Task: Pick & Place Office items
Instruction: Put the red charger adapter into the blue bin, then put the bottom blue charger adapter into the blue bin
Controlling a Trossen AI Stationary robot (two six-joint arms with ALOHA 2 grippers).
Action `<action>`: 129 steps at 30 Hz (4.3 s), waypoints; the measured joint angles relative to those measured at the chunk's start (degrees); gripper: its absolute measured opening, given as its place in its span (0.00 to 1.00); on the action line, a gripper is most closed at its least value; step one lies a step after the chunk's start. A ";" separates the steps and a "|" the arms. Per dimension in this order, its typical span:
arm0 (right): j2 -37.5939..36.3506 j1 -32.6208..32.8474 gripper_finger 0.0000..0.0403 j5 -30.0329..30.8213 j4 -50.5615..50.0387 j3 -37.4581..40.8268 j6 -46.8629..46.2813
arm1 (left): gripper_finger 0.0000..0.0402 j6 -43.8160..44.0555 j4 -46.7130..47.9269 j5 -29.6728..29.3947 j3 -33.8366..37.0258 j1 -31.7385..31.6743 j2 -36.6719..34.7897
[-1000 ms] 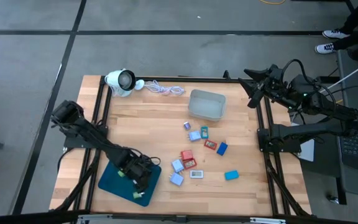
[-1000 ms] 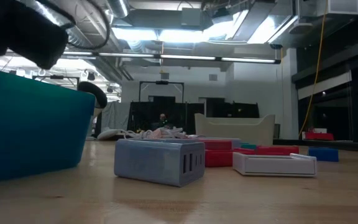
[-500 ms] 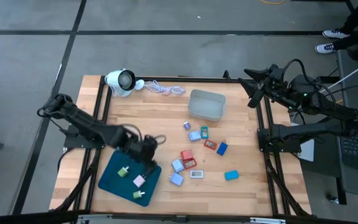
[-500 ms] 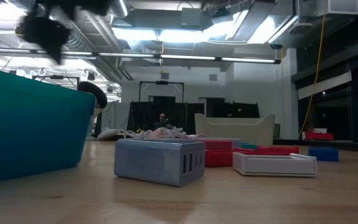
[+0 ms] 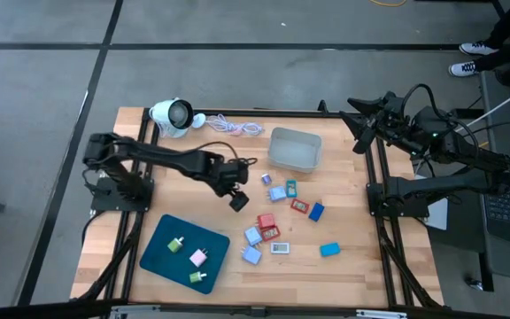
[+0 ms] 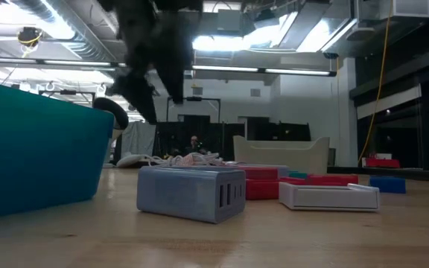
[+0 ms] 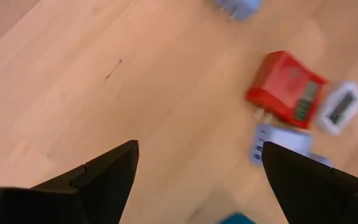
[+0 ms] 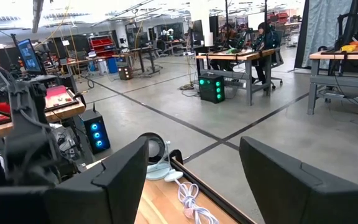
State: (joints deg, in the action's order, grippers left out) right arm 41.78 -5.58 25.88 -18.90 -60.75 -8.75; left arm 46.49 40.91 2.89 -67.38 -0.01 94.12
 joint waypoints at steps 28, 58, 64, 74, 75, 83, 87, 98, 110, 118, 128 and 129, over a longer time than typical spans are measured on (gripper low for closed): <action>0.52 -0.02 0.64 -2.37 -0.83 0.00 -0.60 | 0.81 -18.36 6.72 8.69 -30.20 4.39 28.91; 2.05 -0.05 0.64 -1.46 -0.85 0.00 -1.27 | 0.51 -22.50 2.05 17.99 -30.03 -1.62 33.65; 2.05 -0.05 0.64 -1.45 -0.82 0.00 -1.26 | 0.51 -24.63 -0.70 26.92 -30.15 -5.37 29.16; 2.03 -0.07 0.64 -1.40 -0.39 0.00 -1.06 | 0.51 -28.59 9.82 20.47 -30.14 -8.65 13.07; 2.03 -0.07 0.64 -1.33 -0.41 0.00 -1.03 | 0.51 -27.80 11.71 18.12 -30.14 -8.58 11.18; 2.03 -0.06 0.64 -1.28 -0.27 0.00 -0.46 | 0.51 -13.94 29.94 1.51 -30.16 -1.53 -0.96; 2.03 -0.05 0.64 -1.28 -0.26 0.00 0.24 | 0.51 -4.26 32.95 -2.34 -27.00 6.13 -2.92; 2.03 -0.07 0.64 -1.30 -0.35 0.00 0.26 | 0.51 24.07 17.55 -1.57 -5.97 26.03 -2.92; 2.12 -0.07 0.64 -1.30 -0.33 0.00 0.28 | 0.51 43.98 5.51 -0.79 8.12 35.33 -2.99; 2.23 -0.06 0.64 -1.32 -0.24 0.00 0.10 | 0.52 53.08 3.79 2.40 13.14 37.51 -2.99; 2.23 -0.05 0.64 -1.47 -0.13 0.00 -0.17 | 0.93 53.88 0.29 1.69 13.14 37.38 -7.67; 2.23 -0.04 0.64 -1.47 -0.13 0.00 0.15 | 0.93 53.91 -0.14 1.12 13.14 37.34 -8.65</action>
State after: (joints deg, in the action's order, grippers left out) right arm 44.01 -5.63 24.40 -19.03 -60.75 -8.60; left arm 100.40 40.77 4.01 -54.24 37.33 85.47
